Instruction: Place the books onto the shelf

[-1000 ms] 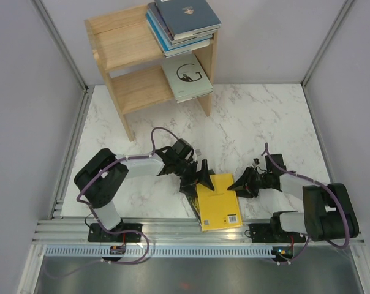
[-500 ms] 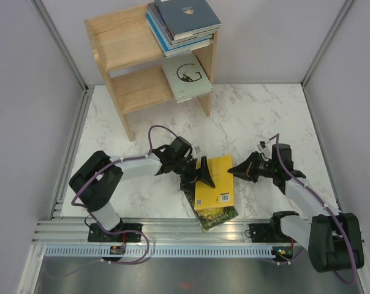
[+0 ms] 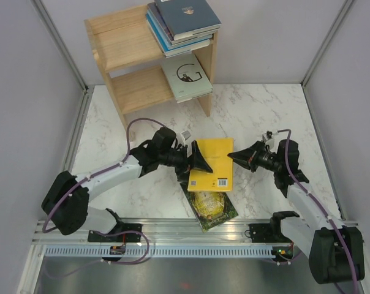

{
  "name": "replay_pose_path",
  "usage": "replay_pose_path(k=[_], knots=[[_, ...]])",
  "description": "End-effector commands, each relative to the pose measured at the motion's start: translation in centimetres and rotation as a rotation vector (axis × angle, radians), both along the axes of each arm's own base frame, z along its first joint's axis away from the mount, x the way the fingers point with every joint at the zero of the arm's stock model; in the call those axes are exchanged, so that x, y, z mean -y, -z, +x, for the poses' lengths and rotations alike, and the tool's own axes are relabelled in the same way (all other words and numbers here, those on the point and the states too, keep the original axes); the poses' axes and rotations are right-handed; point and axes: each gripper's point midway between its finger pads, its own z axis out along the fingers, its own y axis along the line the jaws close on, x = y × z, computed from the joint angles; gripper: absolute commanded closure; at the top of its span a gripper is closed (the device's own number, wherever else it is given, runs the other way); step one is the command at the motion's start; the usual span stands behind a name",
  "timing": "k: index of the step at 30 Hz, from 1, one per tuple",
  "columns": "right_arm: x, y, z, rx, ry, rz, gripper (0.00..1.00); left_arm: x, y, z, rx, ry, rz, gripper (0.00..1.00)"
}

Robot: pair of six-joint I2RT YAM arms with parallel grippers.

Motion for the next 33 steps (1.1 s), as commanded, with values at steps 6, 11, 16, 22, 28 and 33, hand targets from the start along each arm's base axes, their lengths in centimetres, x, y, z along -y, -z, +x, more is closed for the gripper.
replay_pose_path(k=[6,11,16,22,28,33], knots=[[-0.6,-6.2,-0.3,0.154,-0.022,0.176,1.0,-3.2,-4.2,1.1,0.04,-0.162,-0.115,0.15],[-0.6,-6.7,-0.6,0.157,-0.012,0.239,1.0,-5.0,-5.2,1.6,0.082,-0.238,-0.14,0.38],[-0.7,-8.2,-0.9,0.203,-0.029,0.256,1.0,-4.5,-6.4,1.7,0.102,-0.21,-0.19,0.39],[-1.0,-9.6,-1.1,0.226,-0.04,0.269,1.0,-3.7,-8.4,1.9,0.138,-0.177,-0.266,0.37],[-1.5,-9.6,-1.2,0.217,-0.042,0.276,1.0,-3.0,-9.3,2.3,0.146,-0.162,-0.325,0.54],[-2.2,-10.3,-1.1,0.227,-0.051,0.285,1.0,-2.4,-10.1,2.5,0.153,-0.131,-0.363,0.9]])
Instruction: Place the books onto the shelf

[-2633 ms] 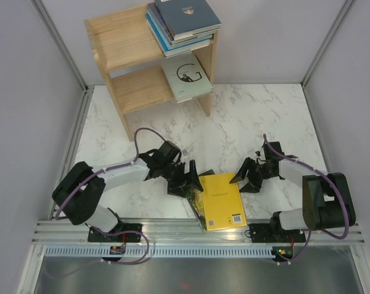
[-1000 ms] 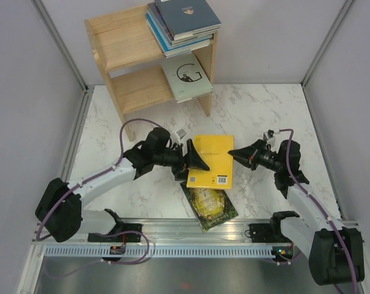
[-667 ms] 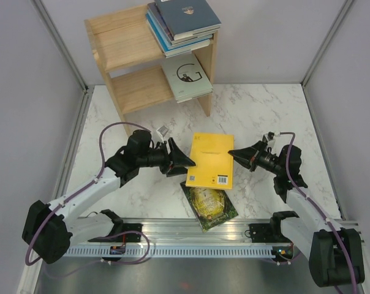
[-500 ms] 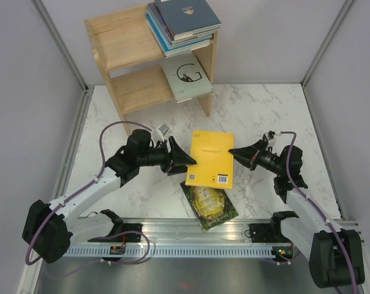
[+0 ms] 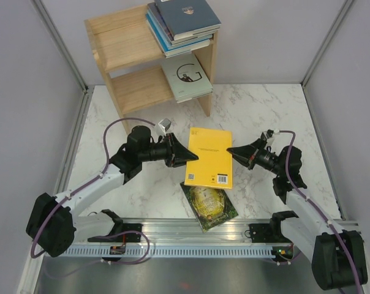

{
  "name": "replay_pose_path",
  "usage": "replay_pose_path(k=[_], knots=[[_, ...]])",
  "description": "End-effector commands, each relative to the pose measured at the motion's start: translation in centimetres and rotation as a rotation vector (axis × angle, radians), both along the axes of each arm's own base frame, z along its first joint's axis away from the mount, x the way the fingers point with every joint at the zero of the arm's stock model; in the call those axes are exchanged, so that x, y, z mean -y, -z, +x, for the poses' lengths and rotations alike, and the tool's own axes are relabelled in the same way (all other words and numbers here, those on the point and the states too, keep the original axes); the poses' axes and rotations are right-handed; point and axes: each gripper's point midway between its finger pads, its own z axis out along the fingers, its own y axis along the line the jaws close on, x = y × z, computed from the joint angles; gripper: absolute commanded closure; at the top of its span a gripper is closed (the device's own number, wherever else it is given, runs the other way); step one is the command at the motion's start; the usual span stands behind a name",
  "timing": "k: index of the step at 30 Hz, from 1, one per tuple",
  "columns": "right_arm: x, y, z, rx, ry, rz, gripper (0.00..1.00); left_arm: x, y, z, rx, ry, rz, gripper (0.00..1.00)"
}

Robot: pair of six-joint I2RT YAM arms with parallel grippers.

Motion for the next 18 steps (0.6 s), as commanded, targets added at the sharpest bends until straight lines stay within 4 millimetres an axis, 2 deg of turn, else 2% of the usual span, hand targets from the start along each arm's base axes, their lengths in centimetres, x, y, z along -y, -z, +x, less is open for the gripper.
replay_pose_path(k=[1,4,5,6,7,8,9,13,15,16,18], knots=[[-0.9,-4.7,-0.2,0.139,-0.034,0.046,1.0,1.0,-2.7,0.3,0.065,0.041,-0.082,0.97],[-1.5,-5.1,0.1,0.133,-0.05,0.042,0.97,1.1,-3.5,0.9,0.079,0.021,-0.093,0.98],[-1.6,-5.6,0.3,0.15,-0.054,0.029,0.58,1.0,-4.0,1.0,0.092,0.011,-0.1,0.98],[-1.6,-5.0,0.5,0.112,-0.052,0.012,0.33,0.9,-4.3,1.2,0.098,-0.006,-0.101,0.98],[-1.7,-5.5,0.9,0.145,-0.047,-0.016,0.15,0.7,-4.5,1.9,0.096,-0.042,-0.09,0.98],[-1.6,-5.4,1.1,0.136,-0.042,-0.034,0.02,0.4,-5.0,2.0,0.103,-0.061,-0.089,0.98],[-1.6,-4.7,1.2,0.095,-0.039,-0.056,0.02,0.1,-5.3,2.3,0.108,-0.085,-0.085,0.98],[-1.5,-4.8,1.0,0.084,-0.034,-0.064,0.02,-1.6,-6.9,4.3,0.125,-0.224,-0.06,0.98],[-1.4,-3.8,0.8,0.041,-0.026,-0.063,0.02,-2.3,-7.2,4.7,0.118,-0.271,-0.038,0.98],[-1.3,-3.2,0.3,0.024,-0.025,-0.06,0.02,-2.7,-8.0,5.5,0.134,-0.316,-0.039,0.98],[-1.2,-2.6,0.0,-0.011,-0.011,-0.047,0.02,-3.4,-8.0,6.0,0.11,-0.362,-0.016,0.98]])
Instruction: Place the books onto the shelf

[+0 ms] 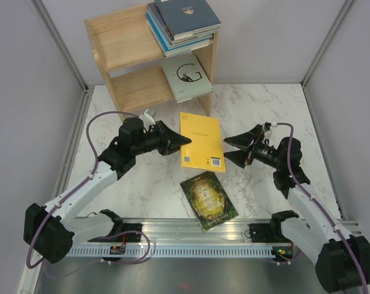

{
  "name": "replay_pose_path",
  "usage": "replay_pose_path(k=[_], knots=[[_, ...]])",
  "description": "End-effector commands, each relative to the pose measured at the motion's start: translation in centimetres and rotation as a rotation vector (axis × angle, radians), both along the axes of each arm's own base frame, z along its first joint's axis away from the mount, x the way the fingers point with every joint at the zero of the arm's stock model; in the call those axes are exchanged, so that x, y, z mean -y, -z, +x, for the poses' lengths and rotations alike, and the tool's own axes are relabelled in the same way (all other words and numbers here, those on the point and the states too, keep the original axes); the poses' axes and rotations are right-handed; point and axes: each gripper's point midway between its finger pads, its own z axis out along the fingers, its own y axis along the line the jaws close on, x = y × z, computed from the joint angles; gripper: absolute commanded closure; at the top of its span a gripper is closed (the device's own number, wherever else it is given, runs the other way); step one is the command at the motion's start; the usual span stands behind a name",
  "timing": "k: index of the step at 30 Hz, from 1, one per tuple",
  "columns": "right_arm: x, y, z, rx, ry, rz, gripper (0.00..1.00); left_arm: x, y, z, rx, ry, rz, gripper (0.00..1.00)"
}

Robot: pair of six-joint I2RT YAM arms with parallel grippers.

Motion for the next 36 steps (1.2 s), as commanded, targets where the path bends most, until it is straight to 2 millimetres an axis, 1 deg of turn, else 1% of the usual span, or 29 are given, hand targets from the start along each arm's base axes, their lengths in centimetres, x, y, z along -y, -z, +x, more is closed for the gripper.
replay_pose_path(k=[1,5,7,9,10,13,18,19,22,23,24,25,26,27,28,29,30,31,33,34,36], knots=[[0.2,1.0,-1.2,-0.045,0.016,0.013,0.02,-1.6,-4.6,2.3,0.085,-0.159,-0.031,0.98],[0.3,1.3,-1.8,-0.09,0.05,0.052,0.02,-2.2,-4.8,3.0,0.056,-0.198,-0.043,0.98],[0.0,0.7,-1.9,-0.085,0.049,0.073,0.02,-2.3,-5.0,3.1,0.059,-0.211,-0.046,0.98],[-0.4,0.5,-1.9,-0.091,0.046,0.067,0.02,-2.4,-4.9,3.2,0.05,-0.221,-0.05,0.98],[-0.7,0.0,-1.9,-0.077,0.043,0.066,0.02,-2.4,-4.9,3.3,0.049,-0.222,-0.05,0.98],[-1.3,-0.2,-1.9,-0.081,0.035,0.061,0.02,-2.2,-4.8,3.3,0.043,-0.217,-0.062,0.98],[-2.1,-0.7,-1.4,-0.079,0.03,0.086,0.02,-2.0,-3.9,3.3,0.023,-0.209,-0.059,0.98],[-2.5,-0.8,-1.5,-0.081,0.02,0.093,0.02,-2.1,-3.8,3.3,0.023,-0.212,-0.058,0.98],[-3.0,-1.6,-1.2,-0.074,0.017,0.126,0.05,-2.3,-3.3,3.2,0.018,-0.218,-0.053,0.98],[-3.1,-2.2,-1.2,-0.052,0.018,0.143,0.06,-2.3,-3.2,3.1,0.019,-0.219,-0.054,0.98],[-3.3,-2.4,-0.9,-0.067,0.02,0.162,0.07,-2.3,-2.9,3.0,0.013,-0.218,-0.051,0.98],[-3.4,-2.7,-0.9,-0.064,0.02,0.175,0.1,-2.3,-2.6,3.0,0.007,-0.219,-0.05,0.98],[-3.5,-3.5,-0.8,-0.038,0.018,0.2,0.14,-2.3,-2.4,2.9,-0.001,-0.218,-0.048,0.98],[-3.7,-3.6,-0.6,-0.054,0.018,0.218,0.18,-2.4,-2.0,2.9,-0.007,-0.219,-0.045,0.98],[-3.8,-4.0,-0.5,-0.051,0.017,0.237,0.28,-2.4,-1.9,2.9,-0.008,-0.221,-0.046,0.98],[-3.8,-5.0,-0.6,-0.02,0.01,0.266,0.33,-2.4,-1.7,2.8,-0.012,-0.22,-0.045,0.98],[-3.9,-5.1,-0.3,-0.026,0.013,0.279,0.38,-2.5,-1.4,2.8,-0.016,-0.226,-0.04,0.98],[-3.9,-5.6,-0.2,-0.033,0.016,0.304,0.47,-2.6,-1.4,2.7,-0.014,-0.23,-0.04,0.98],[-3.8,-6.6,-0.1,-0.011,0.014,0.335,0.54,-2.7,-0.9,2.6,-0.02,-0.233,-0.034,0.98],[-3.9,-7.2,-0.1,-0.001,0.009,0.346,0.61,-2.7,-0.8,2.5,-0.022,-0.231,-0.031,0.98],[-4.0,-7.9,0.1,0.011,0.006,0.351,0.65,-2.7,-0.4,2.4,-0.024,-0.237,-0.026,0.98]])
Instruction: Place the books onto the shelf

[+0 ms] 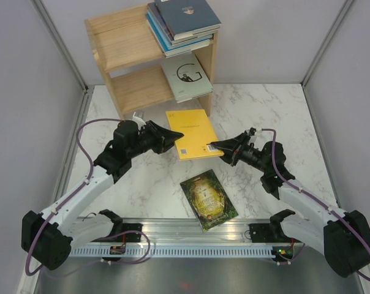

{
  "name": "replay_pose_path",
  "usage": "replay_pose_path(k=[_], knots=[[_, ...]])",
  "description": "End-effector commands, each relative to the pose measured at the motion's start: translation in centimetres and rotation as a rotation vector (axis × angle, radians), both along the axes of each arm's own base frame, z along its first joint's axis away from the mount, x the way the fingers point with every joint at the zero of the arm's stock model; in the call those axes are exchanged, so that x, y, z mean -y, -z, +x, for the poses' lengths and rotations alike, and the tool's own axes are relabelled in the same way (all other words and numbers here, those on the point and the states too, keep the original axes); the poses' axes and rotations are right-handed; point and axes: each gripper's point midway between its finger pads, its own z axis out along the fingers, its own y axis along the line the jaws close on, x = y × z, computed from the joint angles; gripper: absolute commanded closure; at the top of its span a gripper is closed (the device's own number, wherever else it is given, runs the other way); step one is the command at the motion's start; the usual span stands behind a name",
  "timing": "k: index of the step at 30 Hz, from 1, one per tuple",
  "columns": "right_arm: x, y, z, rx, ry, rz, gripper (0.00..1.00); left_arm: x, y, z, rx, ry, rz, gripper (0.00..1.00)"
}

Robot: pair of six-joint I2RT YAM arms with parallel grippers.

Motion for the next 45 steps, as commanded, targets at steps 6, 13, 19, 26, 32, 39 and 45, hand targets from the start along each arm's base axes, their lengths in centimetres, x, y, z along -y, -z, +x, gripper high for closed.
replay_pose_path(k=[6,13,19,26,32,39,45], knots=[[0.3,-9.7,0.4,0.216,0.033,0.18,0.95,0.2,-0.2,-0.9,0.051,0.008,0.015,0.98],[-1.0,-11.0,1.2,0.269,-0.013,0.095,1.0,0.6,-0.7,-2.7,0.104,0.131,0.081,0.82],[-1.8,-14.3,2.3,0.34,-0.041,0.087,1.0,-2.0,-2.0,-4.7,0.178,0.112,0.187,0.37],[-2.1,-16.7,5.5,0.382,-0.052,0.065,1.0,-5.5,-2.7,-6.7,0.219,0.035,0.273,0.02],[-0.1,-17.0,10.8,0.372,0.004,0.061,1.0,-7.9,-2.9,-8.3,0.236,-0.015,0.331,0.0],[-0.4,-17.1,16.2,0.388,0.004,0.043,1.0,-10.3,-3.0,-10.1,0.246,-0.074,0.362,0.0],[-0.4,-15.2,21.3,0.347,0.05,0.038,1.0,-12.1,-2.8,-11.3,0.237,-0.123,0.387,0.0]])
